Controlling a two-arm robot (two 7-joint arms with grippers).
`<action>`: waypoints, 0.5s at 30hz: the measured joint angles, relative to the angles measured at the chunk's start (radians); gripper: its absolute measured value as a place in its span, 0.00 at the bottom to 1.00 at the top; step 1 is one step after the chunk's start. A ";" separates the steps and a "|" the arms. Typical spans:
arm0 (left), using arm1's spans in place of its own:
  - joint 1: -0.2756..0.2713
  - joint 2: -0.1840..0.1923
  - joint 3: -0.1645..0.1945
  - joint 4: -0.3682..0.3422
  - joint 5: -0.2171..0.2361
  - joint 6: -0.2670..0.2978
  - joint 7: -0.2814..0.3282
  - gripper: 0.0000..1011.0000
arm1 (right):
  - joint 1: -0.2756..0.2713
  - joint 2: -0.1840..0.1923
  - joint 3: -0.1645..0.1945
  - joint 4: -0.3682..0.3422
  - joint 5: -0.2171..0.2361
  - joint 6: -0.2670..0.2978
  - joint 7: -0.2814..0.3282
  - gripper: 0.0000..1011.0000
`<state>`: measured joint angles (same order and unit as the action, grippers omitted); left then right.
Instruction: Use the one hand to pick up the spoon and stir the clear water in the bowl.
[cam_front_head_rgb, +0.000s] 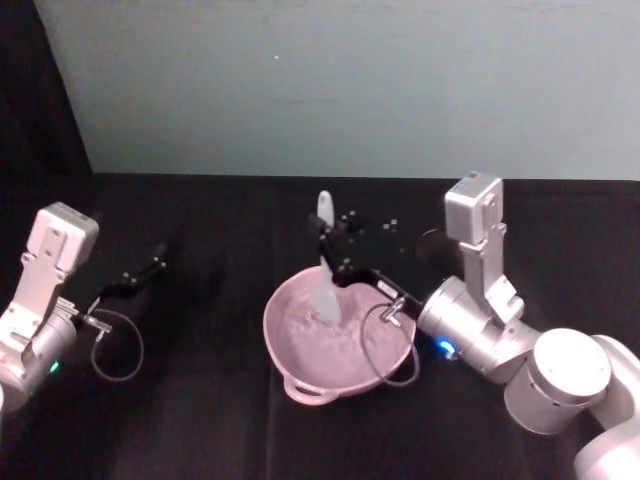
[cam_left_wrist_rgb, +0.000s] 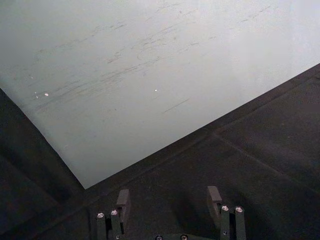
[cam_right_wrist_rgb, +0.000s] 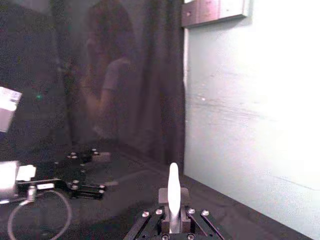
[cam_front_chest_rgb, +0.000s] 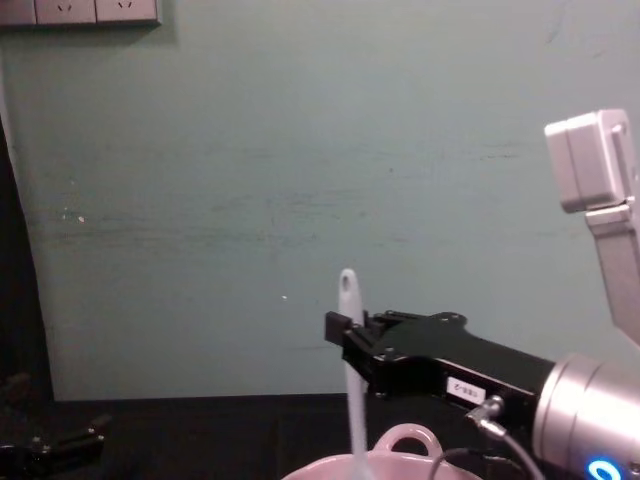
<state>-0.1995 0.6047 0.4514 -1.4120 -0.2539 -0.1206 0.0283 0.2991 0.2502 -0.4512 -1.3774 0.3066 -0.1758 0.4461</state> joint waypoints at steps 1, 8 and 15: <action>0.000 0.000 0.000 0.000 0.000 0.000 0.000 0.99 | -0.001 0.002 0.004 0.000 -0.001 0.000 -0.003 0.11; 0.000 0.000 0.000 0.000 0.000 0.000 0.000 0.99 | -0.027 0.027 0.035 -0.033 -0.010 0.003 -0.019 0.11; 0.000 0.000 0.000 0.000 0.000 0.000 0.000 0.99 | -0.066 0.055 0.064 -0.088 -0.020 0.013 -0.033 0.11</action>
<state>-0.1996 0.6047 0.4513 -1.4120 -0.2539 -0.1205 0.0283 0.2330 0.3056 -0.3868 -1.4654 0.2863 -0.1630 0.4129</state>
